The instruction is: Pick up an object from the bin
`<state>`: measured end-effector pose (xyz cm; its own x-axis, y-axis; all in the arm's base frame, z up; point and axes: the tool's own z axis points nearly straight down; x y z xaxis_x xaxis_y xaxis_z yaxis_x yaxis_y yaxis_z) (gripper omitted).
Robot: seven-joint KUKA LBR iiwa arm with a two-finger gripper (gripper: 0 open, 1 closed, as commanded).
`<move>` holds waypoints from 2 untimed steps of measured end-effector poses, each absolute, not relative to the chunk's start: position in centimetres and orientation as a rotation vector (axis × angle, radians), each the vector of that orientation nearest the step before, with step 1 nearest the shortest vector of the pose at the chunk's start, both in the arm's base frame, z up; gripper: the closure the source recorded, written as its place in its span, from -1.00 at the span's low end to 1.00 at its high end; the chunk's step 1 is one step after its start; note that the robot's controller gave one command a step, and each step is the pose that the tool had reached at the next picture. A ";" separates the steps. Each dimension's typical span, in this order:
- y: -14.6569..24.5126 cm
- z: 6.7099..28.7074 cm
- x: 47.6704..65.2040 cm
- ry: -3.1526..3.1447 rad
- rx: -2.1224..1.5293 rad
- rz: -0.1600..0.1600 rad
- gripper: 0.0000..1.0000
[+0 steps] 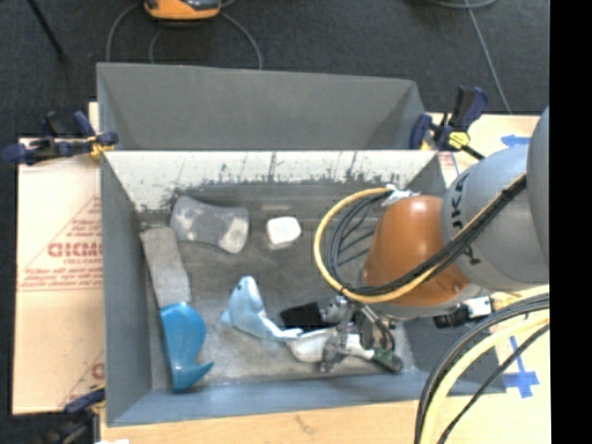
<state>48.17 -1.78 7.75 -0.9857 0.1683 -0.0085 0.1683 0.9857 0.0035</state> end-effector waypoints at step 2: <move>-1.9 9.6 48.2 3.126 0.265 0.002 1.00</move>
Offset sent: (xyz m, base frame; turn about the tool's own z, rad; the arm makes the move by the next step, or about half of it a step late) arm 0.0000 -0.0001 0.0252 0.0000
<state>48.24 -1.86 9.56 -0.9857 0.1687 -0.0047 0.1687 0.9857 0.0014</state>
